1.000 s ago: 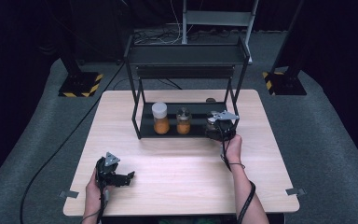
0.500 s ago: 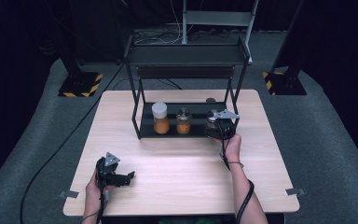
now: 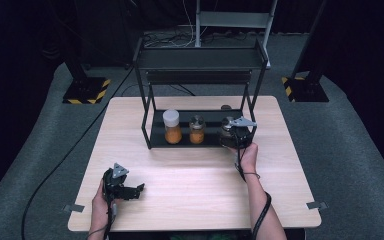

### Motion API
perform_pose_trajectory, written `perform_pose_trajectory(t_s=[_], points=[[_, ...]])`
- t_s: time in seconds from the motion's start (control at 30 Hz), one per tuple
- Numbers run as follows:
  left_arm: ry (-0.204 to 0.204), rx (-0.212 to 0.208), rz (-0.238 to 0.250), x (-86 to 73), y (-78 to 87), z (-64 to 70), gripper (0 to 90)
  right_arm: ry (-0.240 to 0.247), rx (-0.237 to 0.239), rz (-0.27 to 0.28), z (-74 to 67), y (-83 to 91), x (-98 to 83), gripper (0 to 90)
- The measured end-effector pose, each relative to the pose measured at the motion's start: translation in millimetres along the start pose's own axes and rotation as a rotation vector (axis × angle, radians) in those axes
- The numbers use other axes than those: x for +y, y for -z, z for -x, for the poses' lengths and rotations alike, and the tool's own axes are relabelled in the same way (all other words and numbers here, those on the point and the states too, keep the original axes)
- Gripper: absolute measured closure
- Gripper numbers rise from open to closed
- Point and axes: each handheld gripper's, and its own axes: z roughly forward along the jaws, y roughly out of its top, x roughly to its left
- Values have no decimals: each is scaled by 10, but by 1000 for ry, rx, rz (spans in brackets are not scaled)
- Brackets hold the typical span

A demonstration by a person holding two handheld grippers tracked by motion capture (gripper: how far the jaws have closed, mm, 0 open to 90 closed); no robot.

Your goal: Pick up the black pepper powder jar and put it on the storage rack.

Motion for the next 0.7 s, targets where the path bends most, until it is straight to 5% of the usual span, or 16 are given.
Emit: perform_pose_trajectory(t_s=[0.7], points=[[0, 0, 0, 0, 0, 0, 1, -22, -2, 24, 9, -53, 12, 302]])
